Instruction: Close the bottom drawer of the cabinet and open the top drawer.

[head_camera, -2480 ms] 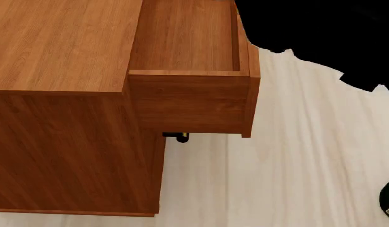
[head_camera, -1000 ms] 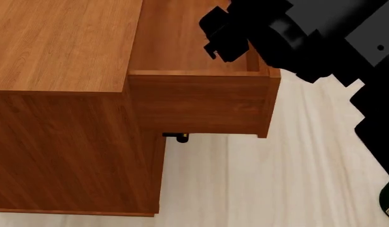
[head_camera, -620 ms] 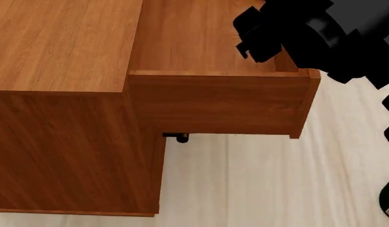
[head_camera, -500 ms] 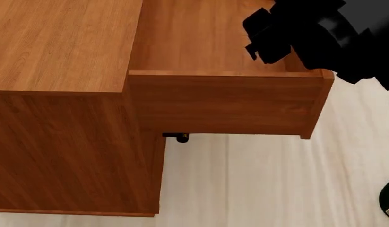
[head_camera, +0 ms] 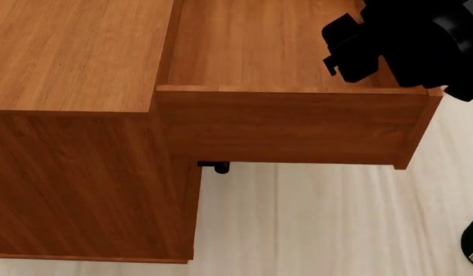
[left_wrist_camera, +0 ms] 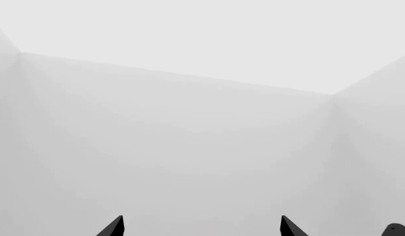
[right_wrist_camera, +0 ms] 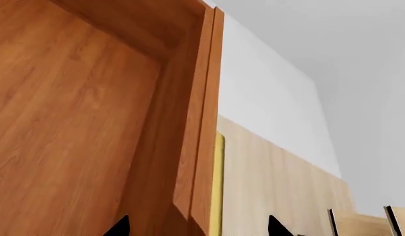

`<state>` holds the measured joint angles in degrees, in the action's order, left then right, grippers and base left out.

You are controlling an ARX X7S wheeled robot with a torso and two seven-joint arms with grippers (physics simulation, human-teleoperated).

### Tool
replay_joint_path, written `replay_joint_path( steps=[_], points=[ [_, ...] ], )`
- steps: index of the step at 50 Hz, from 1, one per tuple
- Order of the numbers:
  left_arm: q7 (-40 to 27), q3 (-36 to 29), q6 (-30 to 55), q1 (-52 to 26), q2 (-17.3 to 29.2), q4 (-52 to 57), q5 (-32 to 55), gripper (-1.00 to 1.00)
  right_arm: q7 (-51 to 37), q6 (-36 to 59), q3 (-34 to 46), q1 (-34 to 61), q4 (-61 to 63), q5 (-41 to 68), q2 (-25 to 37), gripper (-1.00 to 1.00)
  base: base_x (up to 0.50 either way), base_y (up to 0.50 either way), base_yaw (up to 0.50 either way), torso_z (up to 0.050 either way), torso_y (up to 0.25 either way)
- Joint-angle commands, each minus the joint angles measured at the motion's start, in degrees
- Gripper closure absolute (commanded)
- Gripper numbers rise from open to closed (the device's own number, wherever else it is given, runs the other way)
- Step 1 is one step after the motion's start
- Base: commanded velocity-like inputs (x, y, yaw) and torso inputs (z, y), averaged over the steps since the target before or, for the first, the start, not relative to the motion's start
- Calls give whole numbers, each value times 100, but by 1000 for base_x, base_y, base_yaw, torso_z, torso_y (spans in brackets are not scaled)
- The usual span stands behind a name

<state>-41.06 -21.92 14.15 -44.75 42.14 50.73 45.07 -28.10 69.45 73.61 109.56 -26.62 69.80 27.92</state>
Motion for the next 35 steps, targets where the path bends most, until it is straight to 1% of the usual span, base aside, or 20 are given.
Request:
replay_joint_path(
  steps=[1, 14, 20, 28, 35],
  points=[
    [-2, 0, -15, -5, 8, -12, 15, -100, -266, 240, 170, 43, -51, -131, 252, -100, 0, -2, -5, 0, 0],
    [-15, -5, -10, -17, 34, 9, 17, -100, -623, 366, 9, 105, 62, -5, 488, -100, -1, -2, -5, 0, 2],
    [-15, -29, -2, -37, 22, 8, 6, -100, -560, 286, -30, 259, -8, -57, 386, -100, -2, -2, -4, 0, 2],
    [-26, -47, 12, -59, 20, 21, 13, -100, -249, 226, 95, 533, -215, -246, 108, -100, 0, -1, -2, 0, 1],
    [-45, -15, 3, -63, 55, 34, 45, -100, -170, 238, 104, 703, -301, -300, 26, -100, 0, -1, -2, 0, 1]
  ],
)
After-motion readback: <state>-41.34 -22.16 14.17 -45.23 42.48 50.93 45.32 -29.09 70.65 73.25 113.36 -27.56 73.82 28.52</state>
